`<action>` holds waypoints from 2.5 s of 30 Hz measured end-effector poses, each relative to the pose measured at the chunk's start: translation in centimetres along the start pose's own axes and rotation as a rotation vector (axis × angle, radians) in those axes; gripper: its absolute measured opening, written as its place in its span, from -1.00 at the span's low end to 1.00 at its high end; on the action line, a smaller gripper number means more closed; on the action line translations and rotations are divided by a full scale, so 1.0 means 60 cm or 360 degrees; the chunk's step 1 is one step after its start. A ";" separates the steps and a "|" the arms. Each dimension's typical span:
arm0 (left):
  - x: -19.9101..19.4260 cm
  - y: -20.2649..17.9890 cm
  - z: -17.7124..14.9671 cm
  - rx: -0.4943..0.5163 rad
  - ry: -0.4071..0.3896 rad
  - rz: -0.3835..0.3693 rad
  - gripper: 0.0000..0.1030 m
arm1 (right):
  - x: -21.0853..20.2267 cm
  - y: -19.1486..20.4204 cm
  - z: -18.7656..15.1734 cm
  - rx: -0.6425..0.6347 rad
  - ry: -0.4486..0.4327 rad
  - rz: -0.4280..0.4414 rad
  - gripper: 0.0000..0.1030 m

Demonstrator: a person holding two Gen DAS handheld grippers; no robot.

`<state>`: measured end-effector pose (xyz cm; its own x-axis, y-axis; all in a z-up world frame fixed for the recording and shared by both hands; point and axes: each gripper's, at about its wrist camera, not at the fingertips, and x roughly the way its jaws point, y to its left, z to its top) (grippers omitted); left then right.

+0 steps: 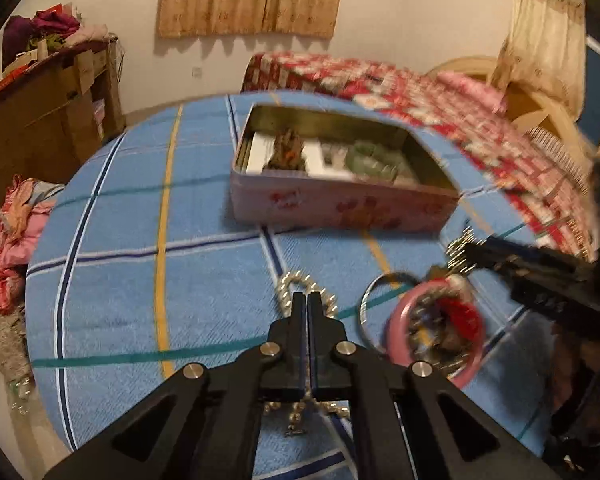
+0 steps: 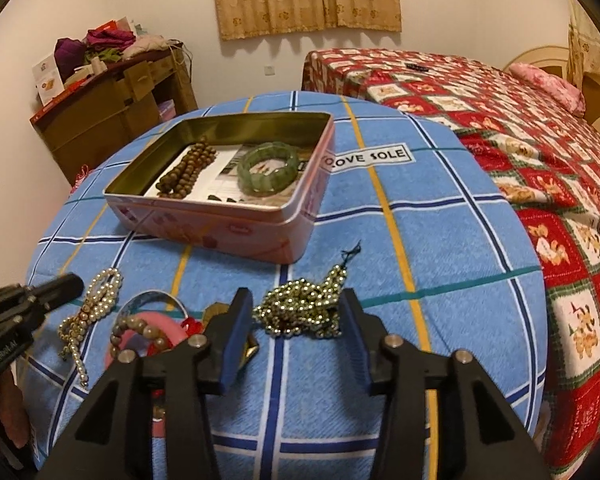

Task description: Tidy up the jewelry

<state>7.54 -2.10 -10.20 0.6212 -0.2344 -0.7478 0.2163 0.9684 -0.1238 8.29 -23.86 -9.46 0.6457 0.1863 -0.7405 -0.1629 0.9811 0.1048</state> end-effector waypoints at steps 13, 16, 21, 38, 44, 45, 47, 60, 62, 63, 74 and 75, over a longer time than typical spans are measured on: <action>0.003 0.007 -0.003 -0.0028 -0.0003 -0.0003 -0.99 | 0.015 -0.002 -0.002 0.0002 0.0036 0.0018 -0.05; 0.003 0.005 -0.002 -0.0026 -0.0003 0.0009 -0.99 | 0.015 -0.002 -0.002 0.0000 0.0037 0.0018 -0.05; -0.001 0.007 -0.002 -0.0045 -0.0014 0.0007 -0.98 | 0.014 -0.001 -0.002 0.0004 0.0038 0.0021 -0.05; -0.016 0.005 0.000 -0.0044 -0.0065 0.0034 -0.90 | 0.015 0.004 -0.002 0.0004 0.0037 0.0032 -0.05; -0.010 0.016 0.000 -0.0076 -0.0031 0.0072 -0.67 | 0.015 0.004 -0.003 0.0006 0.0037 0.0034 -0.05; -0.010 0.020 -0.001 -0.0095 -0.0038 0.0055 -0.67 | 0.015 0.005 -0.003 0.0006 0.0037 0.0035 -0.05; -0.009 0.022 -0.002 -0.0090 -0.0047 0.0140 -0.67 | 0.015 0.005 -0.003 0.0002 0.0035 0.0036 -0.05; -0.005 0.012 -0.003 -0.0046 -0.0039 0.0003 0.49 | 0.013 0.005 -0.006 0.0009 0.0032 0.0046 -0.05; -0.001 0.008 -0.008 -0.0032 -0.0022 -0.0016 0.49 | 0.013 0.005 -0.007 0.0010 0.0030 0.0045 -0.05; -0.004 0.008 -0.008 -0.0040 -0.0039 -0.0004 0.49 | 0.013 0.005 -0.007 0.0010 0.0029 0.0047 -0.04; 0.021 0.009 -0.011 0.0000 0.0097 0.0255 0.50 | 0.015 0.005 -0.007 0.0011 0.0032 0.0055 -0.05; 0.022 0.010 -0.012 0.0003 0.0100 0.0252 0.50 | 0.016 0.008 -0.007 0.0009 0.0036 0.0051 -0.05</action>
<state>7.92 -1.75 -11.73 0.5994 -0.0728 -0.7972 0.1207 0.9927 0.0002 8.53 -23.27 -10.38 0.6230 0.2166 -0.7517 -0.1792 0.9749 0.1324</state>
